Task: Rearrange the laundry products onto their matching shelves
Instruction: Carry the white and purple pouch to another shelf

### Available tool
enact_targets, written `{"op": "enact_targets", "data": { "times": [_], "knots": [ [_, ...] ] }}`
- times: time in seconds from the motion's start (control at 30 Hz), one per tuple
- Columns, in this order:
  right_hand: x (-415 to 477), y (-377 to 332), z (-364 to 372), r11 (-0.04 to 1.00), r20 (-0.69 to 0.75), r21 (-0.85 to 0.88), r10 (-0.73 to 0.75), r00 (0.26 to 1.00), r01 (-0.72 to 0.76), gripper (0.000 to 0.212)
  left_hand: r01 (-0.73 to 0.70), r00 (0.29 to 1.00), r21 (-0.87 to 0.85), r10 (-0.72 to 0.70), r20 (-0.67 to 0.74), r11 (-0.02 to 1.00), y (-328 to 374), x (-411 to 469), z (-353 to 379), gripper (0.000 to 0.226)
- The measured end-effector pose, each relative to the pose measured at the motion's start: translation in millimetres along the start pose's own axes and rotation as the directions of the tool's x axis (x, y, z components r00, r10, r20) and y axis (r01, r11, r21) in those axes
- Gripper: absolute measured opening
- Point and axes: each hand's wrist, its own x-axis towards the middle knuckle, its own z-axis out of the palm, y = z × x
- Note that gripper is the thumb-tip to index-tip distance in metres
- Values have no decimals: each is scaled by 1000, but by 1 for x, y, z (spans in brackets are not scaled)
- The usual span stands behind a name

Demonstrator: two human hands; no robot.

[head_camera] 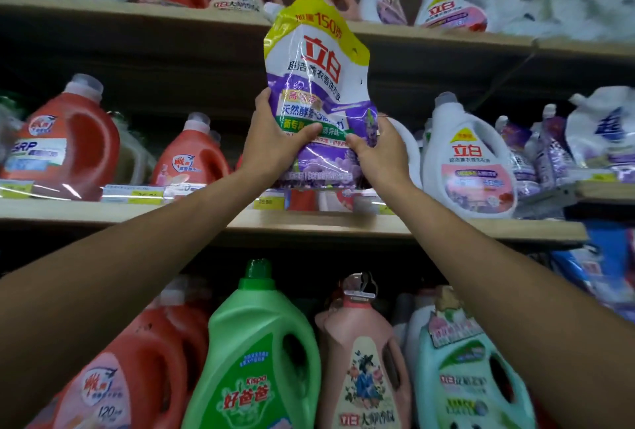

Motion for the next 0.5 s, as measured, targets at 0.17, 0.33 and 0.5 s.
{"op": "enact_targets", "data": {
  "times": [0.17,0.33,0.5],
  "knots": [
    [-22,7,-69,997,24,19,77,997,-78,35,10,1000,-6,-10,10,1000,46,-39,39,90],
    [-55,25,-152,990,26,-45,135,990,-134,28,76,996,-14,-75,41,997,94,-95,88,95],
    [-107,49,-242,973,52,-110,209,976,-203,28,201,976,-79,-192,102,976,136,-179,143,103]
  ]
}}
